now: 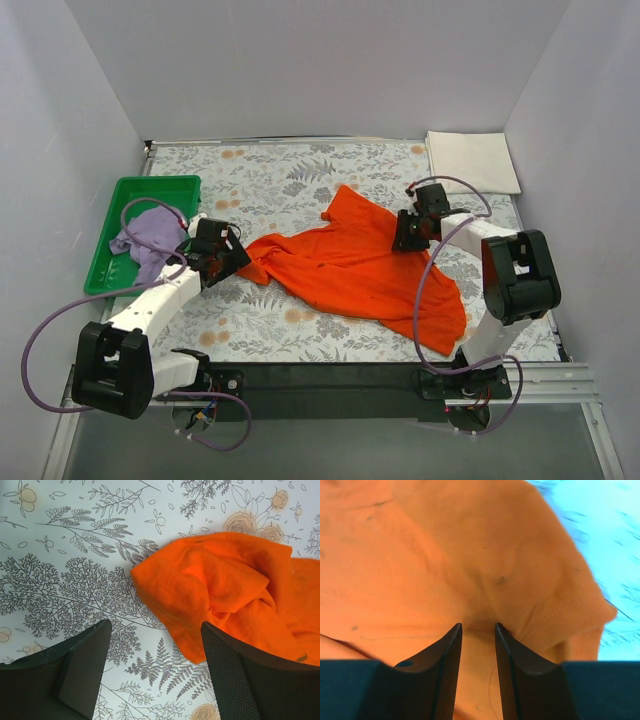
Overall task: Fold and stack the t-shirts
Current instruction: Flatten the tshirt out
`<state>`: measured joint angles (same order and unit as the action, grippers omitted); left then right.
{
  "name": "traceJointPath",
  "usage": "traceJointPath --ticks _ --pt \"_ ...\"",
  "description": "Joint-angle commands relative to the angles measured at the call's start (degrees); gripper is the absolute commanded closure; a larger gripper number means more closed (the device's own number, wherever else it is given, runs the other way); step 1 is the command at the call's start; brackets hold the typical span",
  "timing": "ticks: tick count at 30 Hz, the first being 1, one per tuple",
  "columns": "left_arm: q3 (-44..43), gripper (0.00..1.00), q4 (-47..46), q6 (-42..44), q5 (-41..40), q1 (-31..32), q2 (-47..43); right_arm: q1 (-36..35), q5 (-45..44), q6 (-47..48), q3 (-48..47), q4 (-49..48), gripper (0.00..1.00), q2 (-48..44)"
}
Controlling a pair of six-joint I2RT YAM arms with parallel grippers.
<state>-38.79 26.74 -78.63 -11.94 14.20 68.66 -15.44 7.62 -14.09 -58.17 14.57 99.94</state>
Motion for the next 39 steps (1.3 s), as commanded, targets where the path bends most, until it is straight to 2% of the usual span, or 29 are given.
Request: traceJointPath --ticks 1,11,23,30,34,35,37,39 --pt "1.0 0.34 -2.1 -0.7 0.2 -0.2 -0.6 3.7 -3.0 -5.1 6.1 1.2 0.66 -2.5" --pt "-2.0 0.41 -7.0 0.9 1.7 -0.2 5.2 8.4 -7.4 -8.5 15.5 5.3 0.66 -10.5" --pt "-8.1 0.53 -12.4 0.7 3.0 -0.2 18.0 8.9 -8.1 -7.2 16.5 5.6 0.66 -12.3" --pt "-10.8 0.58 -12.3 2.2 3.9 1.1 24.4 8.9 -8.1 -7.2 15.9 5.6 0.66 -12.1" --pt "-12.1 0.84 -11.4 3.1 3.0 2.6 26.4 9.0 -8.1 -7.2 15.6 5.6 0.66 -12.0" --pt "-12.5 0.98 -10.1 3.4 1.8 2.6 26.3 9.1 -8.1 -7.4 15.6 5.6 0.66 -12.3" --pt "-13.9 1.00 -7.9 5.9 -1.0 2.7 25.0 9.0 -8.4 -7.4 15.7 5.9 0.66 -12.8" --pt "-17.3 1.00 -3.2 9.0 -8.2 2.6 21.5 9.6 -9.6 -7.5 16.0 6.5 0.66 -13.9"
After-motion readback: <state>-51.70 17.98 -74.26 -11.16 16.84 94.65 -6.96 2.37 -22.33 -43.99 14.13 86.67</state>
